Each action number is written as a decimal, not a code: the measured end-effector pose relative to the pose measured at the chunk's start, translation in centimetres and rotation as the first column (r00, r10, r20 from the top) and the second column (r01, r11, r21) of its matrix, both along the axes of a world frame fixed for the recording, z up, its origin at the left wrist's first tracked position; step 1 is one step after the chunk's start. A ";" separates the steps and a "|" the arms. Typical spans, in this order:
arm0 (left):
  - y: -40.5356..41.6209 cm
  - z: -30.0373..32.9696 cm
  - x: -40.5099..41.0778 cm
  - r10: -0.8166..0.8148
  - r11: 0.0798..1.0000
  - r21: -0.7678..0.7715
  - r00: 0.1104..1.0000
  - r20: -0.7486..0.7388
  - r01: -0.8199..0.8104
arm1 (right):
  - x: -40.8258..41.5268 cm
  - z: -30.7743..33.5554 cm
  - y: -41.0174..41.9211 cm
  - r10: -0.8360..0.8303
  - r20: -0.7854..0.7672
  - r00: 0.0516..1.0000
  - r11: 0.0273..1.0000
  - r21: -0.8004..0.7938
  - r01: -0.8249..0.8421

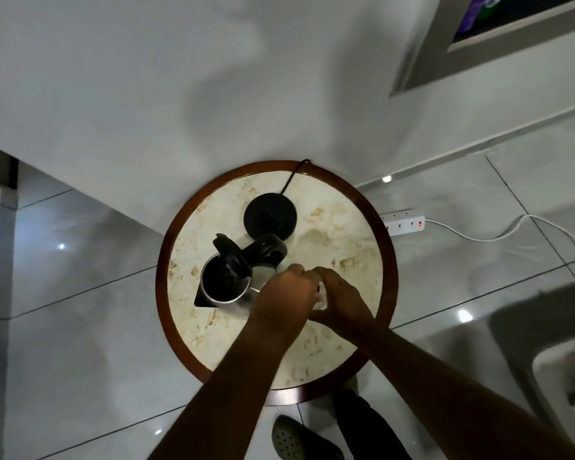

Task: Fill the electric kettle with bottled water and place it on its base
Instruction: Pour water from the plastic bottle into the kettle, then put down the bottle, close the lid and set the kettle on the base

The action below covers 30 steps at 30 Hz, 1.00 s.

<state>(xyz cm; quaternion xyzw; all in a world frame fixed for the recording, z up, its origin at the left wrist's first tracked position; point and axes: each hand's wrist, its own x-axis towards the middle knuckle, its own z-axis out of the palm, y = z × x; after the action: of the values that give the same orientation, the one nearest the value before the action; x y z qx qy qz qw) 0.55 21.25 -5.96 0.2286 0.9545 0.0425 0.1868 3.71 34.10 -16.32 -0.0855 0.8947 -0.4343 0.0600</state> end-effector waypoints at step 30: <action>-9.3 -4.3 7.9 0.603 0.708 0.187 0.721 0.343 -0.681 | -0.8 0.4 6.0 -0.029 0.532 0.846 0.933 0.319 -0.169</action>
<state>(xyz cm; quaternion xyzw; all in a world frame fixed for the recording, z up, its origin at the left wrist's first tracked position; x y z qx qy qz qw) 8.50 11.95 -10.29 -0.1026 0.9230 0.2786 0.2446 2.93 40.05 -15.96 0.0163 0.9028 -0.2703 0.3341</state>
